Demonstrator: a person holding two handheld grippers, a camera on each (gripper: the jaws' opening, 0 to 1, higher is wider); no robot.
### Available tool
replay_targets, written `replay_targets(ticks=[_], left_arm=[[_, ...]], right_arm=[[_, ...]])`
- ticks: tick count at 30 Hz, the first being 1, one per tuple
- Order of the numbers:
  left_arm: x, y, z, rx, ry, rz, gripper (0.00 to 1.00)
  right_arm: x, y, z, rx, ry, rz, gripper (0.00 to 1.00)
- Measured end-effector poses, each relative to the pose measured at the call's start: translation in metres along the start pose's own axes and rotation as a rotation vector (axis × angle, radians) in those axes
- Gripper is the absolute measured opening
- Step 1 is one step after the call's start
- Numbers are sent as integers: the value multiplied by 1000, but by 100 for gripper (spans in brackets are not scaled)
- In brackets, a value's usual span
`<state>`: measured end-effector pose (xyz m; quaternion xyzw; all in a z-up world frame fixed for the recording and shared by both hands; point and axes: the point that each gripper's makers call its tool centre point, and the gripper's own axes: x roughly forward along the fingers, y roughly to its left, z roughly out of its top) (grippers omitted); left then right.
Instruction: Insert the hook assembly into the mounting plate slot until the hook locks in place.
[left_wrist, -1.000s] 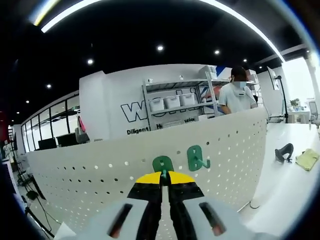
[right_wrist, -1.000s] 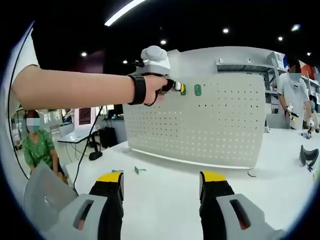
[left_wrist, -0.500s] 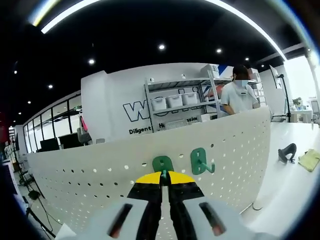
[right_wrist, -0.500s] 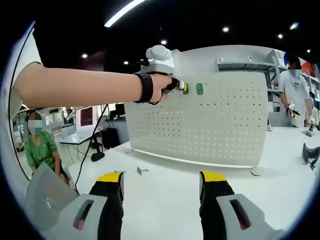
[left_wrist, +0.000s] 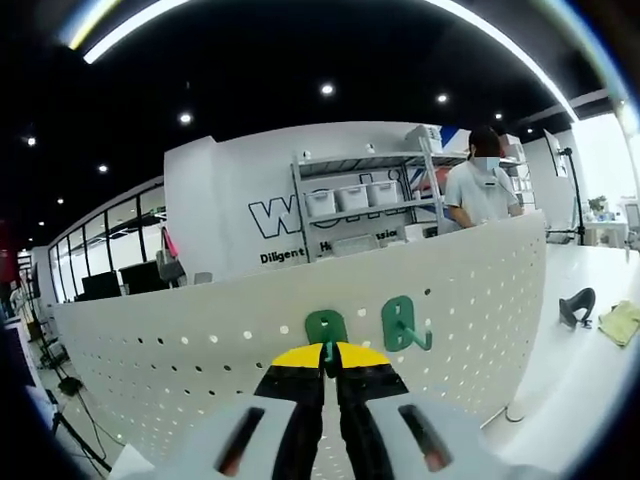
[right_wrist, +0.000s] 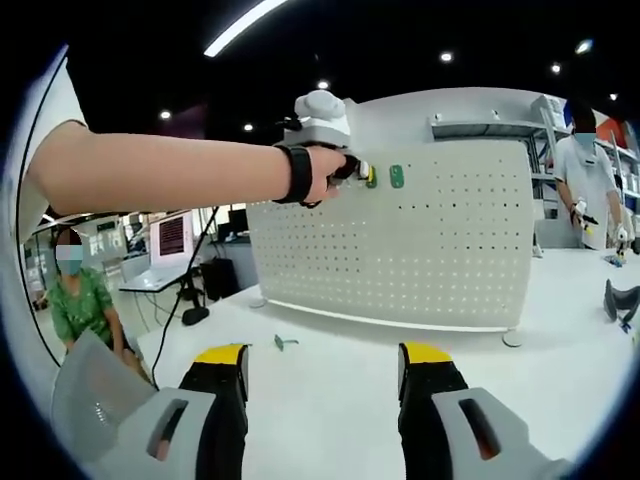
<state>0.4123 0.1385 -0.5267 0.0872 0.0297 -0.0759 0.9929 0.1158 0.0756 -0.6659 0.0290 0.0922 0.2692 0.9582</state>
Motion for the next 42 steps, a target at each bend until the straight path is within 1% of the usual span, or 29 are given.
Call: replay_targets(ticks=[2, 3, 7, 13, 21, 22, 23, 25, 27, 28, 29, 33, 38, 40, 42], left_arm=[[1, -1, 1, 14, 7, 10, 4], [1, 0, 1, 7, 8, 13, 4], [2, 0, 1, 15, 12, 11, 4], [6, 1, 4, 1, 11, 13, 4], [6, 2, 4, -25, 37, 22, 4], [6, 2, 5, -39, 42, 22, 4], [5, 2, 5, -47, 40, 23, 4], [5, 2, 6, -37, 39, 23, 4], [4, 0, 10, -42, 19, 15, 3], [4, -2, 11, -57, 19, 6, 3], [5, -2, 11, -51, 19, 9, 3], [8, -3, 7, -62, 35, 5, 2], [7, -3, 8, -52, 26, 1, 3], [7, -2, 7, -67, 25, -10, 3], [6, -2, 6, -64, 24, -7, 5]], right_arm=[[1, 1, -1, -2, 5, 2, 61], [1, 1, -1, -3, 4, 3, 61], [1, 1, -2, -1, 5, 3, 61], [1, 1, -4, 3, 11, 3, 61], [1, 0, -6, 8, 17, 4, 60], [1, 0, -6, 7, 15, 4, 60], [1, 0, -6, 7, 15, 3, 60], [1, 0, -6, 11, 14, 2, 60], [0, -1, -6, 12, 15, 0, 60], [0, -1, -6, 13, 14, -2, 60], [0, -1, -6, 15, 14, -2, 60], [0, 0, -7, 14, 17, 0, 60], [-1, -2, -9, 19, 22, -4, 59], [-1, -3, -9, 21, 20, -6, 59], [-1, -3, -8, 22, 16, -9, 59]])
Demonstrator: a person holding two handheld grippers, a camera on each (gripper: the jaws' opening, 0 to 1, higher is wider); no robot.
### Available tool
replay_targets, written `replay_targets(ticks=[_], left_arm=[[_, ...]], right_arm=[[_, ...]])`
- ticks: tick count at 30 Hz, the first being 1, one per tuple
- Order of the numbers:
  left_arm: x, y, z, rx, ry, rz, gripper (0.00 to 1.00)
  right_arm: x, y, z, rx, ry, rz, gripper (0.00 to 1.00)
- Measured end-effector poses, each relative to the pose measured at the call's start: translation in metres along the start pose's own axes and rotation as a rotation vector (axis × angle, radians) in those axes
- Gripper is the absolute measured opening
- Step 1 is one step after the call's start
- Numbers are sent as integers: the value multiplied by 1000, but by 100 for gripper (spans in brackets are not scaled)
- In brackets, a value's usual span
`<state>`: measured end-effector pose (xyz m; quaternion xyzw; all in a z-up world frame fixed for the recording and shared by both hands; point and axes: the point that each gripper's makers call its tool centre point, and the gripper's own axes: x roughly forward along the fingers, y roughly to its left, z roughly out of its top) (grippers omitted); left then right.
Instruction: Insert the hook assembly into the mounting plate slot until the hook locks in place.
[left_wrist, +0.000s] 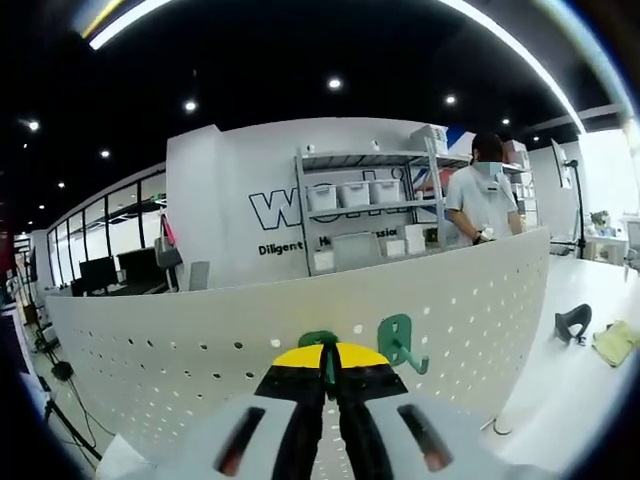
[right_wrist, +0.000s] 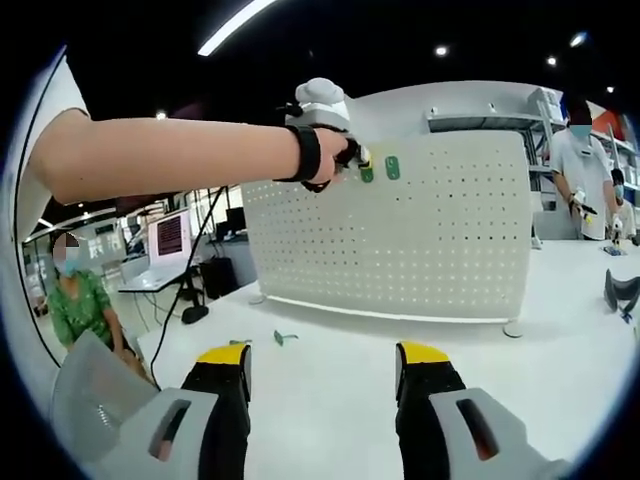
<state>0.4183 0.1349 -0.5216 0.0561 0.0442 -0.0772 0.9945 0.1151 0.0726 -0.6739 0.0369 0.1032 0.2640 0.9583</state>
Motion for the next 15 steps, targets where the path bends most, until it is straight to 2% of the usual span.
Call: replay_targets(ticks=[7, 9, 15], left_arm=[[-1, -7, -2, -32, -5, -69, 15], [-1, -6, -2, -7, -4, -70, 14], [-8, -6, -5, -15, 0, -91, 16]], right_arm=[[2, 2, 1, -9, 2, 6, 59], [2, 3, 1, -14, 4, 8, 59], [2, 2, 3, -20, -2, 6, 59]])
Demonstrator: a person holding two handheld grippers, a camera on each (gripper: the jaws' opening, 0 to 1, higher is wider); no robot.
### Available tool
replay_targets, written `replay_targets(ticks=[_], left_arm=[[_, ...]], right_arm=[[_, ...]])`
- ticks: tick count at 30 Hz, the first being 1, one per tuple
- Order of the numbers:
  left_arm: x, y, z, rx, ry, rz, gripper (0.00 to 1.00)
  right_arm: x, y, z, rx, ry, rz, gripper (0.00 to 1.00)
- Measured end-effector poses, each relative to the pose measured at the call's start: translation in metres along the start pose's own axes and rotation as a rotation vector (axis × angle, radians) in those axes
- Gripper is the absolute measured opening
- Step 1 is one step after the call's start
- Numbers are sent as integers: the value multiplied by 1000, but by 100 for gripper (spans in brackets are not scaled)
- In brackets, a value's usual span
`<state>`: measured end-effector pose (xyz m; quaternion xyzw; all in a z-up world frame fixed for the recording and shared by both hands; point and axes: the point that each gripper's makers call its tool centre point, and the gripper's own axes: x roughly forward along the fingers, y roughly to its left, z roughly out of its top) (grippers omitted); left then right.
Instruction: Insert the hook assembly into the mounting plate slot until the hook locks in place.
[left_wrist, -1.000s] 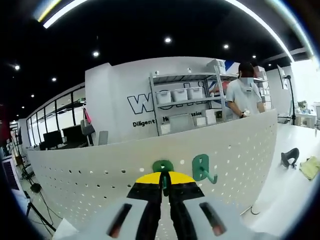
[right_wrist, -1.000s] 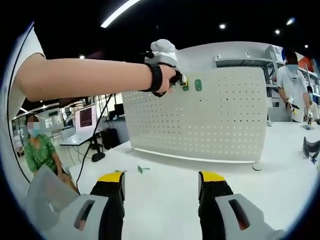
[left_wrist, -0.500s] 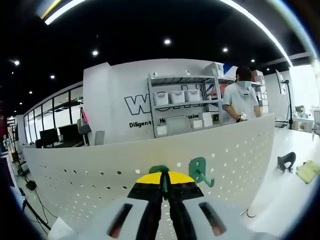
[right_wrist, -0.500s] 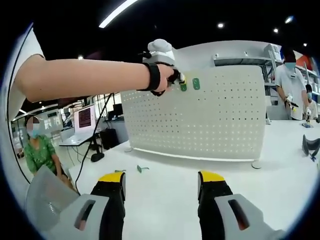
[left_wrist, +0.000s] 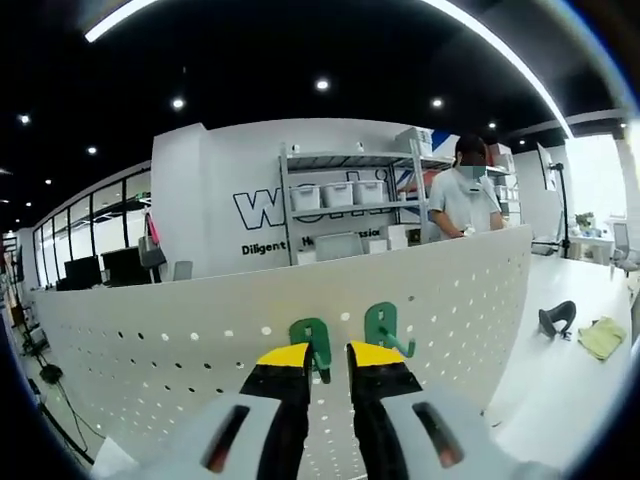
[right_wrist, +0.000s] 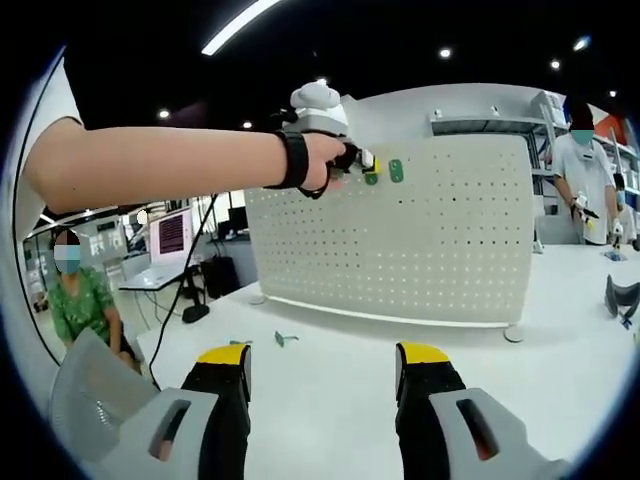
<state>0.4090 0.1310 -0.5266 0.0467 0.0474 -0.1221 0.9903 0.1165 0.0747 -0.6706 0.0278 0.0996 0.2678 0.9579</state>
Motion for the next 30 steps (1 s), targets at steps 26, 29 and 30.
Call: replay_targets(ticks=[26, 29, 30], left_arm=[[-33, -6, -1, 73, -44, -156, 28], [-41, -7, -2, 50, -53, -178, 31], [-44, -8, -2, 44, -55, -188, 32]], right_arm=[[1, 1, 8, -47, 9, 17, 59], [1, 5, 9, -46, 8, 19, 59], [1, 6, 9, -47, 7, 20, 59]])
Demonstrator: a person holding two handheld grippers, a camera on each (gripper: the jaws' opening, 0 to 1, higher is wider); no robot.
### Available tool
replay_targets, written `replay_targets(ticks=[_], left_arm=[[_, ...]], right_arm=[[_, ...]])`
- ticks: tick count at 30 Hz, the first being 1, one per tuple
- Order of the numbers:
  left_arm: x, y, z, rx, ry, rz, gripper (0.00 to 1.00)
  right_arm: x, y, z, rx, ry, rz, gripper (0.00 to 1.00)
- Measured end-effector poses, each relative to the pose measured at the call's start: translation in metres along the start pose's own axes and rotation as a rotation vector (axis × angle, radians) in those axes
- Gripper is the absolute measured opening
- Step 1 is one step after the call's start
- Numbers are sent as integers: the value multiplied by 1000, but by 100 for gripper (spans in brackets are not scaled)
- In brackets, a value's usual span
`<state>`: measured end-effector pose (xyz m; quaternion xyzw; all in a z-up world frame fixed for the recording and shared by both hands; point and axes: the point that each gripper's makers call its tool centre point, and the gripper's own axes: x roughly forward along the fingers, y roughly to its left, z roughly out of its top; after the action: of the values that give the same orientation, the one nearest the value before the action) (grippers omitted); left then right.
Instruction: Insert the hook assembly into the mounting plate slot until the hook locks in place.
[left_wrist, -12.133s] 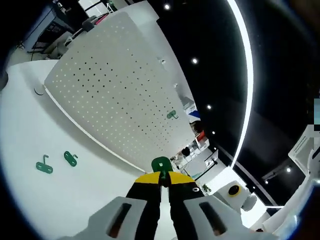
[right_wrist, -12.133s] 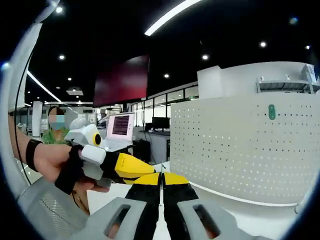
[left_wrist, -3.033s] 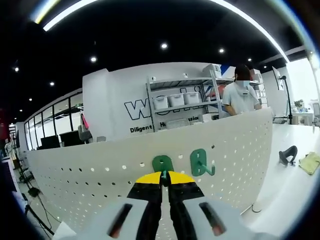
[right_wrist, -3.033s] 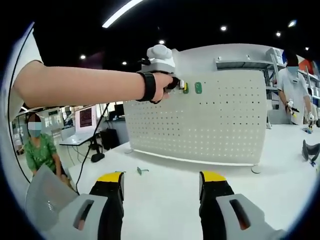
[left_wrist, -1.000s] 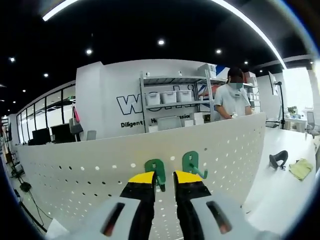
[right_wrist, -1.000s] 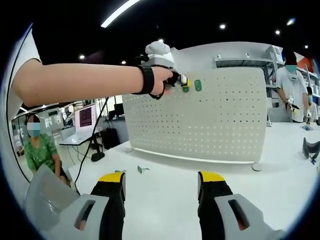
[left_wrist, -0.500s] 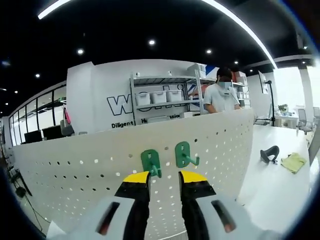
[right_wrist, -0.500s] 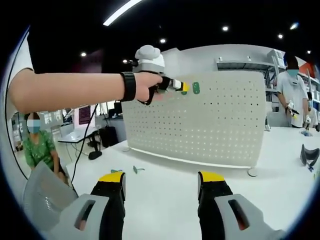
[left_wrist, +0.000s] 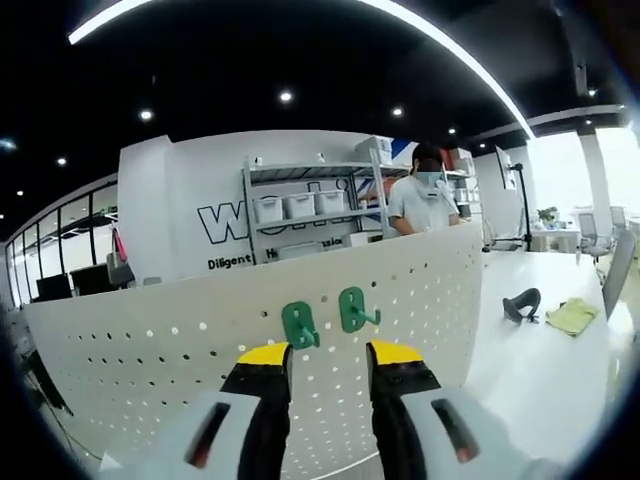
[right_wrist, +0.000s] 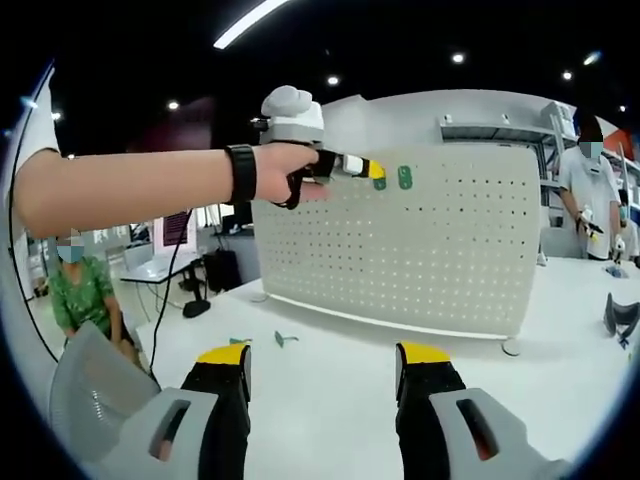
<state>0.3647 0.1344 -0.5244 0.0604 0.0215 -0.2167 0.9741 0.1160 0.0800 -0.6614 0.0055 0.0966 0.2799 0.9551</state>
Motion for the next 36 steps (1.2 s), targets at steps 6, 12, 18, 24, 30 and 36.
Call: replay_targets(ticks=[6, 12, 18, 24, 30, 36], left_arm=[[-14, -2, 4, 23, -22, -40, 34], [-27, -6, 4, 15, -32, -78, 33], [-38, -4, -2, 4, -28, -103, 36], [-47, 5, -6, -9, -22, -136, 39], [-57, 17, -8, -5, -28, -143, 37], [-67, 21, -10, 2, -24, -161, 39]], right_arm=[[-1, 5, 1, -8, 1, -5, 59], [1, 7, 2, -20, 2, -14, 59], [1, 9, 4, -28, -1, -29, 59], [4, 18, 2, -27, 8, -25, 60], [5, 26, 3, -30, 10, -27, 60], [7, 31, 6, -24, 5, -32, 60]])
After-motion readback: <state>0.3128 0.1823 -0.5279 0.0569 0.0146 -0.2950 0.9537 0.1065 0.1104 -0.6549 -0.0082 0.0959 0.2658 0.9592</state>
